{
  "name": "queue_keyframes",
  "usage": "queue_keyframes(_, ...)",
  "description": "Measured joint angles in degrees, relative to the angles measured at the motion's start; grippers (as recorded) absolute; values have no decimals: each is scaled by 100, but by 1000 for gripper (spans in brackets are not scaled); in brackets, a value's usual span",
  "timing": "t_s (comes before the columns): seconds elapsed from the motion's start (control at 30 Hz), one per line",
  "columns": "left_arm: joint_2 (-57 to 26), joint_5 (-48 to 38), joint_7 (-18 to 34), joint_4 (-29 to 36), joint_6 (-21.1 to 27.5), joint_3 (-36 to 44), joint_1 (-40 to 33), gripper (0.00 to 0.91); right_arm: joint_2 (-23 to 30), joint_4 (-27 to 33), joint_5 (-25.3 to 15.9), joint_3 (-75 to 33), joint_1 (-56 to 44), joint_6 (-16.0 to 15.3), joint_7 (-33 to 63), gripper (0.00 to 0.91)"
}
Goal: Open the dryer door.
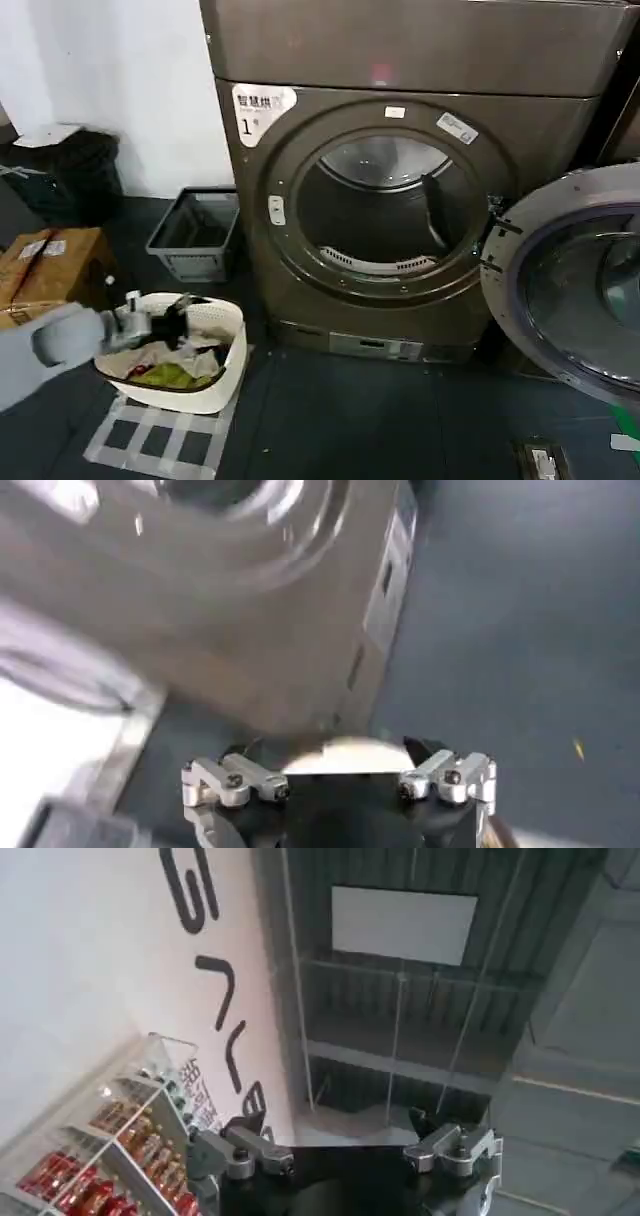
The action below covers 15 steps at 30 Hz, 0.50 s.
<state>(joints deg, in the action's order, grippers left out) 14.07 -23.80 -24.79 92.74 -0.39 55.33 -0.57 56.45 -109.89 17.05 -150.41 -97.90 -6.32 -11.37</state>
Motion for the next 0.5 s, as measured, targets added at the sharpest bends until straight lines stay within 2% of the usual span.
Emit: queue_keyframes(0.5,-270,295,-462,-406,344,-216,101,907,-5,92,24,-96,-43,-8,-1,907)
